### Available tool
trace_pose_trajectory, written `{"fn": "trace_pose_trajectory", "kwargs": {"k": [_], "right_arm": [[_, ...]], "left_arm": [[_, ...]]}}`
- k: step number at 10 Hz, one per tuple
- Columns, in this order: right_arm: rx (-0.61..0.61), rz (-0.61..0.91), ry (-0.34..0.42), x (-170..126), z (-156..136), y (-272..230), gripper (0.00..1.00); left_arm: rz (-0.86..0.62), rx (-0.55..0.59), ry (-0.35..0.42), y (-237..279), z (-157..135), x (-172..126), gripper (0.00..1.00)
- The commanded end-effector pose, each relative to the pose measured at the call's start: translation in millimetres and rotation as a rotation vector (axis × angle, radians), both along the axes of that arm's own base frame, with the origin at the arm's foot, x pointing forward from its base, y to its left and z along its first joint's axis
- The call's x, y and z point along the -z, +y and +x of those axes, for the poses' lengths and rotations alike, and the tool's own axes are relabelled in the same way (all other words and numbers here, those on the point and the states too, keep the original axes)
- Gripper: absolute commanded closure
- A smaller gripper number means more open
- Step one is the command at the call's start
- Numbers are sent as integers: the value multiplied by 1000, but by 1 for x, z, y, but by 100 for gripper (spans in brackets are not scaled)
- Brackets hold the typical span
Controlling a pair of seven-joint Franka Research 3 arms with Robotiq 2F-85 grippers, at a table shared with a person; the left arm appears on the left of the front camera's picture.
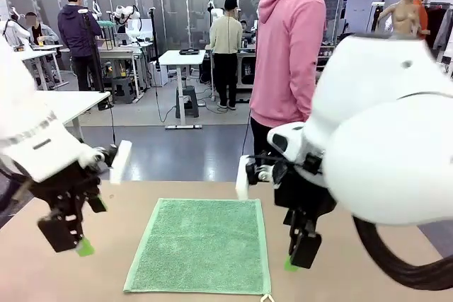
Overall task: Fold the towels and place them in the basket.
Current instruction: When a person lays out a Towel with hook on the table, fold it in half twice.
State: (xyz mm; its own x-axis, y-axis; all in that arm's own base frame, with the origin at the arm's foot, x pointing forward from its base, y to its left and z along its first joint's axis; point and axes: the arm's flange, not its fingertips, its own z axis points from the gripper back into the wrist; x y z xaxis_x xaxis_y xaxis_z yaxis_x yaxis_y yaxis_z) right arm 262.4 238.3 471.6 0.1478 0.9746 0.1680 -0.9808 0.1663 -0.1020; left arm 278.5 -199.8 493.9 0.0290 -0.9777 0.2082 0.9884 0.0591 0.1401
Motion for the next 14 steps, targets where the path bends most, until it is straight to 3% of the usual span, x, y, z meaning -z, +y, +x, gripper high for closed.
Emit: {"fn": "trace_pose_trajectory", "kwargs": {"k": [1,5,7,14], "right_arm": [[-44,-9,5,35,1,9,0],[-92,-37,33,84,4,17,0],[-105,-44,59,103,14,19,0],[-123,-62,53,150,41,12,0]], "left_arm": [[22,58,-3,-11,17,40,0],[24,74,68,-19,30,120,0],[31,57,86,-13,37,145,0],[40,49,151,-10,53,177,0]]}}
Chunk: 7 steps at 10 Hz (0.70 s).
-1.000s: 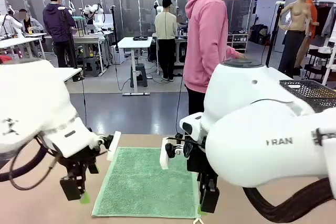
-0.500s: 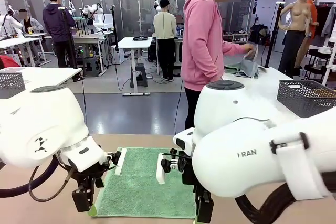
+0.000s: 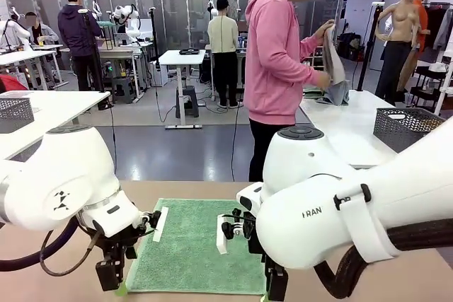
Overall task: Fold the towels and place them in the basket.
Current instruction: When a person lays out a Towel with hook on the table, fold it in half twice.
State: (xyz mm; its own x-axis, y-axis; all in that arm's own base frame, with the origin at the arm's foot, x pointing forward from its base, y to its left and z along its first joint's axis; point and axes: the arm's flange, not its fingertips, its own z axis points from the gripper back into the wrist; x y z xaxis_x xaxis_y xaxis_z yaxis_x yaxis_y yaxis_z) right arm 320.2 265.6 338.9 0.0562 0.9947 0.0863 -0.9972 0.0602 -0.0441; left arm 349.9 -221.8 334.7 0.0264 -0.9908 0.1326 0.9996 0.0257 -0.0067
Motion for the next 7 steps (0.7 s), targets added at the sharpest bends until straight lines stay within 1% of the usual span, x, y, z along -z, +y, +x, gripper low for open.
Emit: {"fn": "trace_pose_trajectory", "kwargs": {"k": [1,3,7], "right_arm": [[-17,19,-17,24,-11,-14,0],[-18,9,-31,31,-5,-12,0],[-10,6,-19,44,1,-10,0]], "left_arm": [[-29,13,7,10,-15,22,0],[-18,-4,22,12,-10,30,0],[-26,-15,61,13,-4,41,0]]}}
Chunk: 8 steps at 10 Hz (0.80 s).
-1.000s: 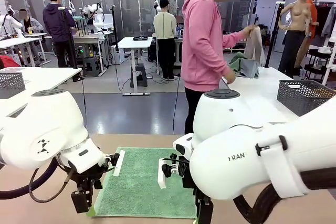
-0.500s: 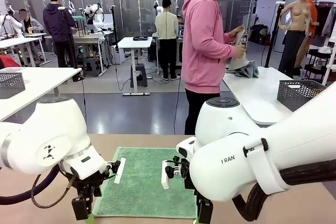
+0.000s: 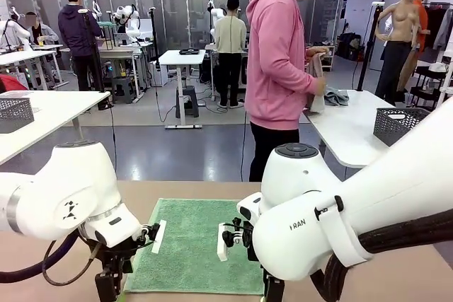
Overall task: Fold the towels and place them in the basket.
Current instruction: When a person lays out a Towel with hook on the table, fold it in half twice.
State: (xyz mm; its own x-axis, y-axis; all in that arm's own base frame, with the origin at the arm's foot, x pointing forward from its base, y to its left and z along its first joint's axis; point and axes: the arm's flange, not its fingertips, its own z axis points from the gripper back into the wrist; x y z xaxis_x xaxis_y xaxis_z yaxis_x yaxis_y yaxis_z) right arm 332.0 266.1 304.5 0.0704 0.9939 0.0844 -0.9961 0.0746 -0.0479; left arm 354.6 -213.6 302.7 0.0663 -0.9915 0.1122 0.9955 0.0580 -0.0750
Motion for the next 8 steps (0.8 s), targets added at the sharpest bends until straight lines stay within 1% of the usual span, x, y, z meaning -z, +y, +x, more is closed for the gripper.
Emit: {"fn": "trace_pose_trajectory", "kwargs": {"k": [1,4,7,8], "right_arm": [[-24,7,-11,12,-10,-10,0],[-13,0,3,17,-8,-10,0],[-7,-7,14,22,-5,-11,0],[-5,-3,14,22,-4,-11,0]], "left_arm": [[-59,12,-5,6,-6,11,0],[-62,5,18,4,-2,16,0],[-61,8,22,3,0,20,0],[-60,9,21,3,0,19,4]]}}
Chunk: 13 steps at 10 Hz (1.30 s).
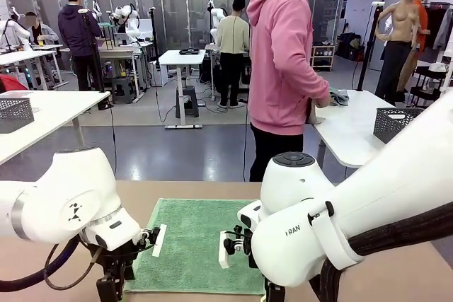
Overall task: Fold the towels and place them in the basket.
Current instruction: When a person lays out a Towel with hook on the table, fold it in half twice.
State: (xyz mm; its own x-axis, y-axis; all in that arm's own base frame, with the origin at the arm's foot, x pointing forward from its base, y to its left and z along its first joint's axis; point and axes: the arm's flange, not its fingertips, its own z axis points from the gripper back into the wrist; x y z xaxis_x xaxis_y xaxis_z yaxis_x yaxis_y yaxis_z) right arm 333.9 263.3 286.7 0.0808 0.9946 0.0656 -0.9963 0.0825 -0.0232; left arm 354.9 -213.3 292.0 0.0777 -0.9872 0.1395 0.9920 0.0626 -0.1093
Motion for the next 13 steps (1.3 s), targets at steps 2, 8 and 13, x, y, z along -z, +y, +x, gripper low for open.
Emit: {"fn": "trace_pose_trajectory", "kwargs": {"k": [2,8,13], "right_arm": [[-13,24,-10,6,-4,-9,48],[-15,23,0,4,-3,-10,100],[-16,13,3,3,-3,-11,100]], "left_arm": [[-22,19,-12,1,0,8,57],[-11,26,-9,2,0,9,100],[-15,21,-18,4,2,10,100]]}}
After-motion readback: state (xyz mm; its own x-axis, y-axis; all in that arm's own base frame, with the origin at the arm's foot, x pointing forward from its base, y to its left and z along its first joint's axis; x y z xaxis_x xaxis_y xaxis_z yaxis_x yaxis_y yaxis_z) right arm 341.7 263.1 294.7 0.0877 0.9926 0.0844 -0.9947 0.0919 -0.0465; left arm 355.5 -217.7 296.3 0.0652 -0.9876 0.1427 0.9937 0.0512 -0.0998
